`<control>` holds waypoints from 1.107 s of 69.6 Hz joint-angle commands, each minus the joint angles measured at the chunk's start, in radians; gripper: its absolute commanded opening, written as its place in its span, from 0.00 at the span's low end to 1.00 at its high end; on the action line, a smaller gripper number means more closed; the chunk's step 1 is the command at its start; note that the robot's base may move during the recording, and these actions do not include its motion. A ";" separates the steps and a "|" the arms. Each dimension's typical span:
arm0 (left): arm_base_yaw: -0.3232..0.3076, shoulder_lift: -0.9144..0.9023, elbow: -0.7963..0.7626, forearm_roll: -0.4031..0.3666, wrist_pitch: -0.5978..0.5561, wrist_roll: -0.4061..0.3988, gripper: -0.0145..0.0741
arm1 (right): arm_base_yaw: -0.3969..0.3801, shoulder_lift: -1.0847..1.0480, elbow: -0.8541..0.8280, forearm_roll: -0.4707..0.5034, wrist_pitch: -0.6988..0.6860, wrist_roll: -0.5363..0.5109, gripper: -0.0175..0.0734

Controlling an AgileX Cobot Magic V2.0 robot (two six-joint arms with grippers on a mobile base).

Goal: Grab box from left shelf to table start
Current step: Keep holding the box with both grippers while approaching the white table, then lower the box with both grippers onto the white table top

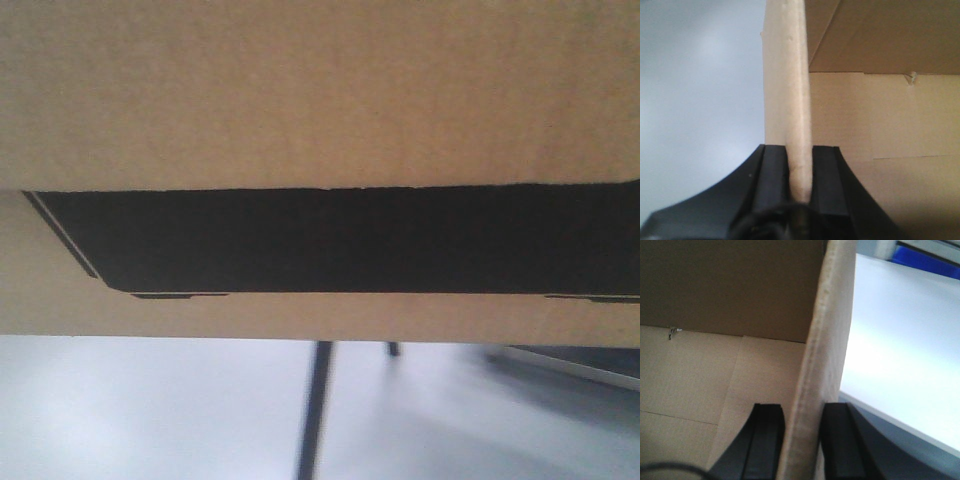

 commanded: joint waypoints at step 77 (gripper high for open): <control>-0.017 -0.010 -0.044 -0.126 -0.160 -0.002 0.05 | 0.000 0.006 -0.035 0.063 -0.172 0.004 0.25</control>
